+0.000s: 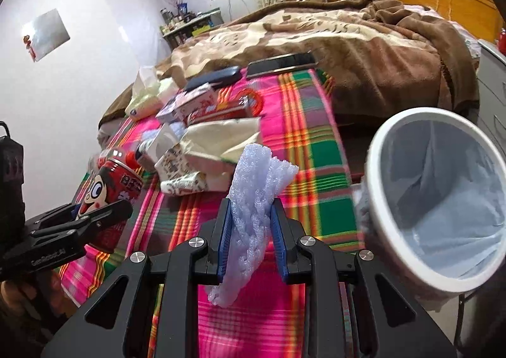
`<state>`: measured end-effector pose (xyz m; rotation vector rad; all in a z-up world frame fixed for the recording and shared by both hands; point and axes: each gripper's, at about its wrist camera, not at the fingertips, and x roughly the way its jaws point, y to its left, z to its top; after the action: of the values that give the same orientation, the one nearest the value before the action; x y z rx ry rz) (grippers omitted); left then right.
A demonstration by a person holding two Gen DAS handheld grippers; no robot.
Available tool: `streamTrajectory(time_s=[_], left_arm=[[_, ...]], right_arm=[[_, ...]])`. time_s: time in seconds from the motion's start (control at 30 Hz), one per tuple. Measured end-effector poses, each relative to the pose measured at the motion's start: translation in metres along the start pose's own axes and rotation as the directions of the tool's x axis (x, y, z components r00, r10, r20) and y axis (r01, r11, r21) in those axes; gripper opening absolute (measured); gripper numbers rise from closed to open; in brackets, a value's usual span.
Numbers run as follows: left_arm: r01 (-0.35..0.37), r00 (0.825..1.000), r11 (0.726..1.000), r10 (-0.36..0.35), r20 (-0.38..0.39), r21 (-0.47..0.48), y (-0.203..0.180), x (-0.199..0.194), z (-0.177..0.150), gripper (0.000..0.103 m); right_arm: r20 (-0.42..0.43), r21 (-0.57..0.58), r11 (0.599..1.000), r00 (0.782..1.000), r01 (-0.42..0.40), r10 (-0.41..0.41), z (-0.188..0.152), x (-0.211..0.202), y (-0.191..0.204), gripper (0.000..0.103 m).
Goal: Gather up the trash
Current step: 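Carry both items over the white bin and open both tools to drop them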
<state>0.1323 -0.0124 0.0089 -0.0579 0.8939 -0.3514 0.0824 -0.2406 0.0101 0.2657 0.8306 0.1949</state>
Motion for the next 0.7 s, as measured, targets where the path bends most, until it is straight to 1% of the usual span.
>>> streamTrajectory(time_s=[0.1,0.2,0.3,0.4,0.6,0.7], left_arm=[[0.02,1.0,0.999,-0.02,0.018,0.032,-0.022,-0.003,0.006,0.052],[0.068,0.997,0.996,-0.07,0.027,0.056,-0.045,-0.003,0.012,0.052],[0.083,0.996,0.993,-0.087,0.034,0.088,-0.068,0.002,0.019,0.053],[0.145,0.989,0.983,-0.149,0.026,0.113,-0.095,0.009,0.026,0.053],[0.194,0.98,0.965,-0.199,0.008,0.176,-0.143,0.023,0.034,0.053],[0.236,0.972,0.953,-0.235,-0.029,0.192,-0.164,0.039,0.036,0.053]], right_arm=[[0.03,0.012,1.0,0.999,0.026,-0.026,0.004,-0.012,-0.013,0.025],[0.06,0.029,0.998,0.996,0.059,-0.061,0.009,-0.026,-0.029,0.025],[0.082,0.036,0.995,0.992,0.097,-0.1,0.012,-0.037,-0.043,0.025],[0.092,0.041,0.99,0.986,0.138,-0.141,0.013,-0.045,-0.058,0.025],[0.102,0.089,0.973,0.969,0.215,-0.223,0.016,-0.057,-0.094,0.025],[0.095,0.104,0.966,0.964,0.239,-0.248,0.016,-0.058,-0.109,0.025]])
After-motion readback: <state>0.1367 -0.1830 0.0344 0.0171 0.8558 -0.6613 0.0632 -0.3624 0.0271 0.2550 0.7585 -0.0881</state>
